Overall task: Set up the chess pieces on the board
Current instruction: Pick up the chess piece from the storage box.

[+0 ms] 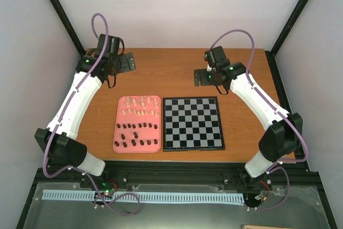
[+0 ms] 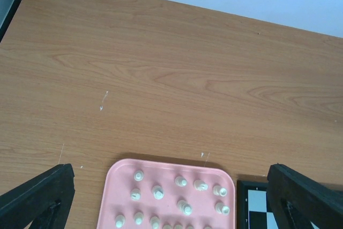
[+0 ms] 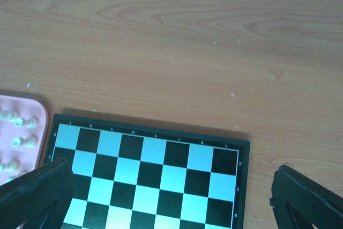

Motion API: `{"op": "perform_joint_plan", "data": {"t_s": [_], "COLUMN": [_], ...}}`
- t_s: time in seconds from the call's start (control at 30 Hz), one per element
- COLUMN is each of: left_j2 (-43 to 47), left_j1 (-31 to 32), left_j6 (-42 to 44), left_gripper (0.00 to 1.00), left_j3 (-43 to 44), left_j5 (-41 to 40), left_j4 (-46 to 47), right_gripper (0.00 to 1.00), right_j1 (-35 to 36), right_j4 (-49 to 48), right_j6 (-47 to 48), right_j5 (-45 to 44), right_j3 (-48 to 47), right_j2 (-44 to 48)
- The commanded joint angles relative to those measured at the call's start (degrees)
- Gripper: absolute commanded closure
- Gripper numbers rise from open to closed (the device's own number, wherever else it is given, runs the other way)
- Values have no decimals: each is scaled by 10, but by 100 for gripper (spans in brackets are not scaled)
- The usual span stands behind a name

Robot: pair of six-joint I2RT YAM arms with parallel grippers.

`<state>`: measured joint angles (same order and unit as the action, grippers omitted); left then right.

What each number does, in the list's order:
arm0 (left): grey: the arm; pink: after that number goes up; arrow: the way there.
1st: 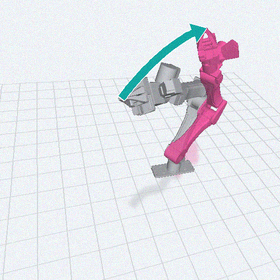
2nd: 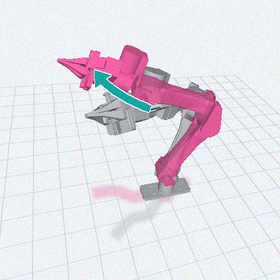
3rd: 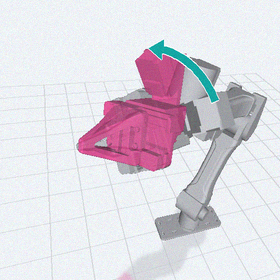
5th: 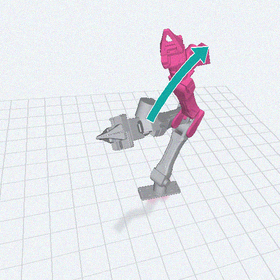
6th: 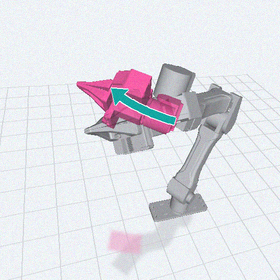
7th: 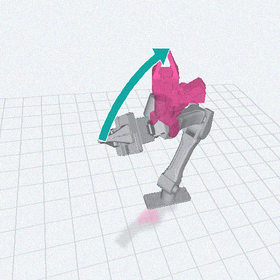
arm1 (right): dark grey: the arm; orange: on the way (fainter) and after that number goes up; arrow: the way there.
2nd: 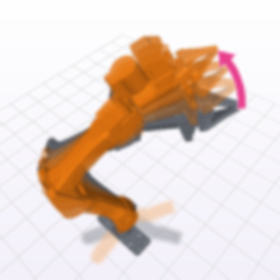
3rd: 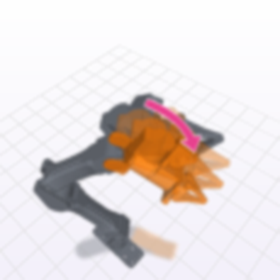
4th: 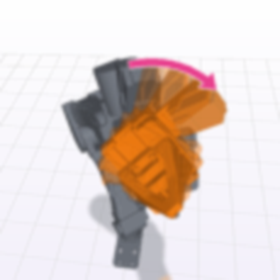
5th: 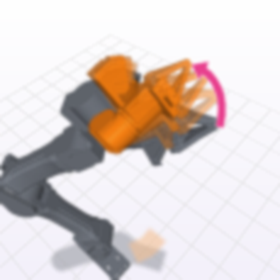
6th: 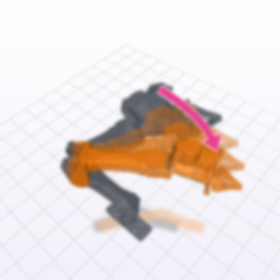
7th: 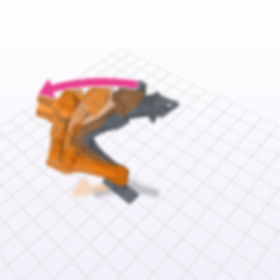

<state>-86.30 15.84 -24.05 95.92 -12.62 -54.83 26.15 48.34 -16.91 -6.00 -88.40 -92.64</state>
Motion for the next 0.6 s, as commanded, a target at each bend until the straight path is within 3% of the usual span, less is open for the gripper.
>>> {"op": "perform_joint_plan", "data": {"t_s": [0.0,0.37,0.57], "left_j2": [29,80,88], "left_j1": [-3,-3,-3], "left_j6": [18,2,16], "left_gripper": [0,0,0], "left_j3": [-8,-54,-57], "left_j5": [11,18,10], "left_j4": [-25,-47,-55], "right_gripper": [0,0,4], "right_j1": [-4,-3,30], "right_j4": [7,16,35], "right_j6": [7,16,17], "right_j5": [5,42,49], "right_j3": [20,9,-53], "right_j2": [25,-10,-63]}}
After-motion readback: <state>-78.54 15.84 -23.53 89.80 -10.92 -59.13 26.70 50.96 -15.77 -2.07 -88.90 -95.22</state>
